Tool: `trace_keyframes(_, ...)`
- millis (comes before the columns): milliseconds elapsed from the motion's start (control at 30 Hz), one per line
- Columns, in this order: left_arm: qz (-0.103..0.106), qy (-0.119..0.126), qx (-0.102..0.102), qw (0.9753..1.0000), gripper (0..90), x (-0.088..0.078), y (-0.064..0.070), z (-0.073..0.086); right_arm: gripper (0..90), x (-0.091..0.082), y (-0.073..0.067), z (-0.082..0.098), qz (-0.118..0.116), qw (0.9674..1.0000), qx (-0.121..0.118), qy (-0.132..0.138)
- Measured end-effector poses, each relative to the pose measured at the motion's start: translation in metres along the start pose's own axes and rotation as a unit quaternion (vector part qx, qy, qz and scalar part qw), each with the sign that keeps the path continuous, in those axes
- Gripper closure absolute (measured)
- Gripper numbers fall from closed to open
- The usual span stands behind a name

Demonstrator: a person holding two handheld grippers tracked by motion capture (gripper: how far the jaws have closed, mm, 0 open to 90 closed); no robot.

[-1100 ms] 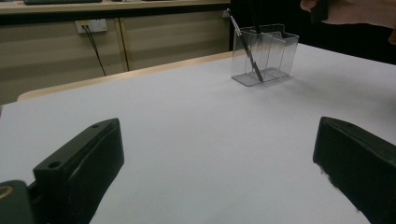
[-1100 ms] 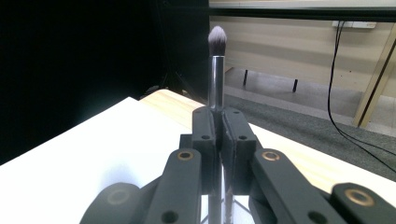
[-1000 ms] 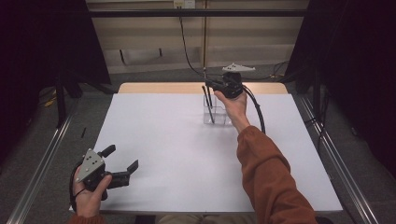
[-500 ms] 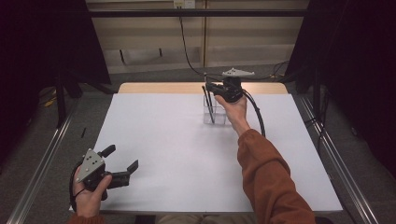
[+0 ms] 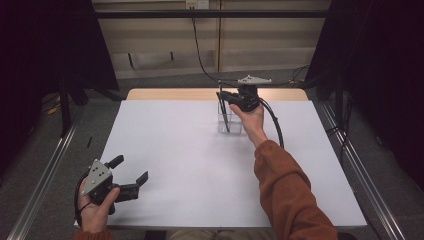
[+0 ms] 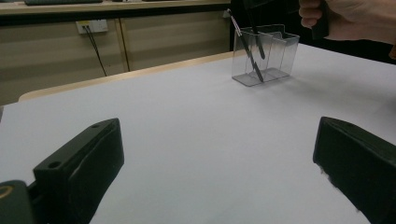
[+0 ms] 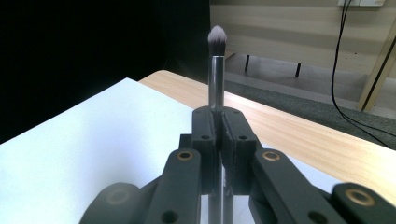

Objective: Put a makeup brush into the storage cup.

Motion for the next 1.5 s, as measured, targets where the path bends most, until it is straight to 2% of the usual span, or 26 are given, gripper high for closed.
trace_keyframes(433,0.001,-0.001,0.001,1.0,1.9,0.0,0.0,0.0,83.4,0.0,0.003,0.002,0.003,1.0,0.006,-0.003)
trace_keyframes(833,0.001,-0.001,0.001,1.0,1.9,0.0,0.0,0.0,77.9,-0.002,0.005,0.004,0.003,0.9999,0.013,-0.001)
trace_keyframes(1000,0.001,0.001,-0.004,1.0,1.9,0.001,0.0,0.0,76.0,-0.003,0.006,0.006,-0.003,0.9999,0.014,-0.004)
trace_keyframes(1067,0.002,0.001,-0.007,1.0,1.9,0.003,-0.001,0.0,73.3,-0.004,0.005,0.005,-0.002,0.9999,0.005,-0.01)
trace_keyframes(1267,0.003,-0.002,-0.004,1.0,1.9,0.006,-0.001,-0.001,55.1,-0.014,0.005,0.0,-0.015,0.9999,0.0,-0.002)
trace_keyframes(1367,0.0,-0.002,-0.006,1.0,1.9,0.005,-0.002,0.0,51.7,-0.019,0.007,-0.001,-0.014,0.9999,-0.002,-0.001)
trace_keyframes(1500,0.001,-0.003,-0.004,1.0,1.9,0.004,-0.001,0.0,41.2,-0.026,0.007,0.001,-0.021,0.9997,-0.003,0.009)
Point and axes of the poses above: each handheld gripper's, and its own axes: x roughly forward along the jaws, z roughly out of its underside, y roughly to its right, the point moved 5 cm from there along x, roughly forward along the jaws, and after that the axes turned 15 degrees about x, right-handed, at the moved point
